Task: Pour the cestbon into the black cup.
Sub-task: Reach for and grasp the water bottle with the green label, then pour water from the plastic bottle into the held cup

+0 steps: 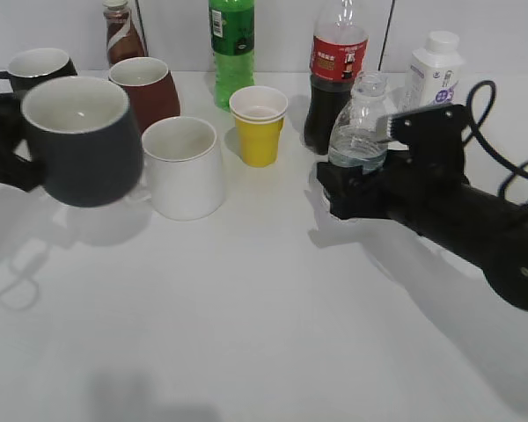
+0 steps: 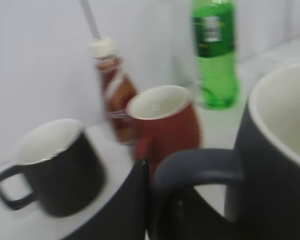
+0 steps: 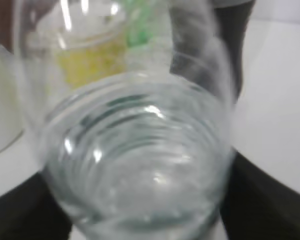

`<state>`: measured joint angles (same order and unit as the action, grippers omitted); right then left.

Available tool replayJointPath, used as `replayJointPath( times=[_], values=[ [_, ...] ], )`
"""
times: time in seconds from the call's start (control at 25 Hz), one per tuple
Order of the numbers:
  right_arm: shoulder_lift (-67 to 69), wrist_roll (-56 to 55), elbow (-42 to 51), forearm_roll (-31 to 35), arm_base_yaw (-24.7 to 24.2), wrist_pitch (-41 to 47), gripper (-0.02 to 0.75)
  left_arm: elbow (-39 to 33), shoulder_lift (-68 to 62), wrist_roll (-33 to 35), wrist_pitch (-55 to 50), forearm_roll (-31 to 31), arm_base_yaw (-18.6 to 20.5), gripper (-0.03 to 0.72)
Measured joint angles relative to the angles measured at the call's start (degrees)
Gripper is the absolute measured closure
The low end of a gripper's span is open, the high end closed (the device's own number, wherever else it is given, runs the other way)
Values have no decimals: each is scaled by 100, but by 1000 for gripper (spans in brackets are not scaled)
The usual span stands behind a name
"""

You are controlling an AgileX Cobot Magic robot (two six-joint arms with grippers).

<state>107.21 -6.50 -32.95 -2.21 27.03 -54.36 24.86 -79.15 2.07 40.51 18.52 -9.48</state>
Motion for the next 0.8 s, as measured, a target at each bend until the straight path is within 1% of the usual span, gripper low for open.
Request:
replayJointPath(
  times=[0.04, 0.08, 0.12, 0.24, 0.32, 0.44, 0.56, 0.64, 0.8],
  values=[
    [48, -6, -129, -12, 0, 204, 185, 0, 0, 0, -25, 6, -126, 647],
    [63, -6, -231, -30, 0, 326, 253, 0, 0, 0, -41, 12, -283, 647],
    [62, -6, -287, -79, 0, 389, 280, 0, 0, 0, -41, 12, -446, 647],
    [-108, 95, -302, -603, 0, 605, 280, 0, 0, 0, -55, 17, -951, 647],
    [-401, 270, -302, -1195, 0, 801, 280, 0, 0, 0, -112, -3, -1320, 647],
    [-998, 607, -423, -1842, 6, 1270, 280, 0, 0, 0, -205, -50, -1775, 647],
    [-1526, 1074, -681, -2164, 6, 1903, 280, 0, 0, 0, -247, -195, -2101, 647],
    [-1789, 1474, -883, -2407, 6, 2295, 280, 0, 5, -4, -293, -297, -2245, 647],
    [-1987, 1952, -1237, -3055, 6, 2615, 280, 78, 5, -4, -500, -385, -2455, 647]
  ],
)
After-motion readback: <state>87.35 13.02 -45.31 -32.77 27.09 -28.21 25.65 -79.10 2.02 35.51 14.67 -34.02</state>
